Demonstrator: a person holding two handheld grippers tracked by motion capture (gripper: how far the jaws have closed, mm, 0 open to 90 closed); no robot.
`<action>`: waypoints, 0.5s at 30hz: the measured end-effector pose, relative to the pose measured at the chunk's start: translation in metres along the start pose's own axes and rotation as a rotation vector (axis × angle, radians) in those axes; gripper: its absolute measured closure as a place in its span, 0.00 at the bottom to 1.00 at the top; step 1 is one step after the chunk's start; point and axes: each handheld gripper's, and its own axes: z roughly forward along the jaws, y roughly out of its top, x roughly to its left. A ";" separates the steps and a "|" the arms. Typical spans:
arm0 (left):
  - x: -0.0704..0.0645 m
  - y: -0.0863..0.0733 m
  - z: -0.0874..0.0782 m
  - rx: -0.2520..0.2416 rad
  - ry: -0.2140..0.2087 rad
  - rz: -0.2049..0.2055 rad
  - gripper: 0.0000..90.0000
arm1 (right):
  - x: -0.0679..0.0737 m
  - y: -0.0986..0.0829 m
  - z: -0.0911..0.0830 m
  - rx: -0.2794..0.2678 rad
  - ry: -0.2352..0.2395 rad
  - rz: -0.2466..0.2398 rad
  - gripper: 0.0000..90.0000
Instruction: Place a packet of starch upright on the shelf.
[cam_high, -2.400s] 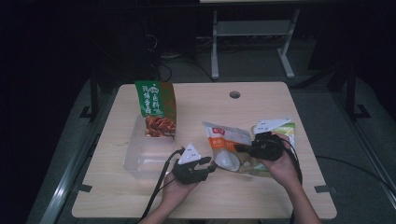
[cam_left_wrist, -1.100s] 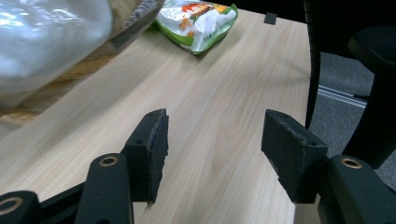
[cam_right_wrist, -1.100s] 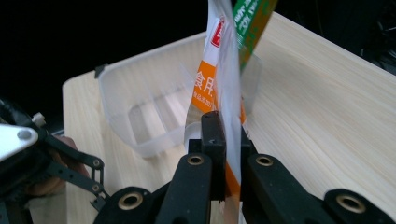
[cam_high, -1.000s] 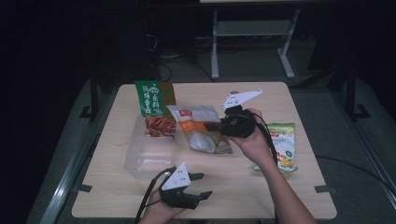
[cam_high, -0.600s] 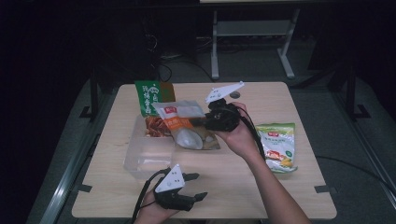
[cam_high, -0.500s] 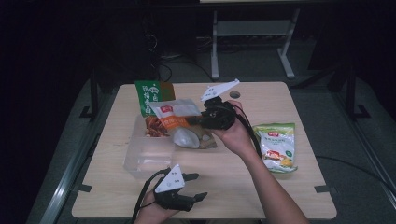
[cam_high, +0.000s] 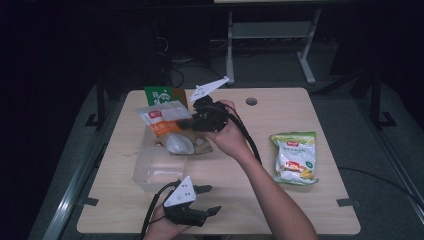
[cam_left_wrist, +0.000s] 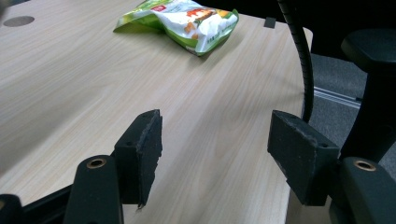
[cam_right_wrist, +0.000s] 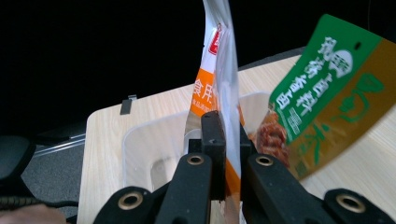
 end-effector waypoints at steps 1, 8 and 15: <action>0.000 -0.001 0.000 0.006 -0.002 -0.002 0.39 | 0.000 0.002 0.003 0.002 0.003 -0.006 1.00; 0.000 -0.002 -0.001 0.008 -0.004 0.003 0.39 | 0.002 0.012 0.024 0.003 0.031 0.000 1.00; 0.000 -0.003 -0.004 0.005 0.000 0.001 0.39 | 0.000 0.014 0.053 0.000 0.058 0.010 1.00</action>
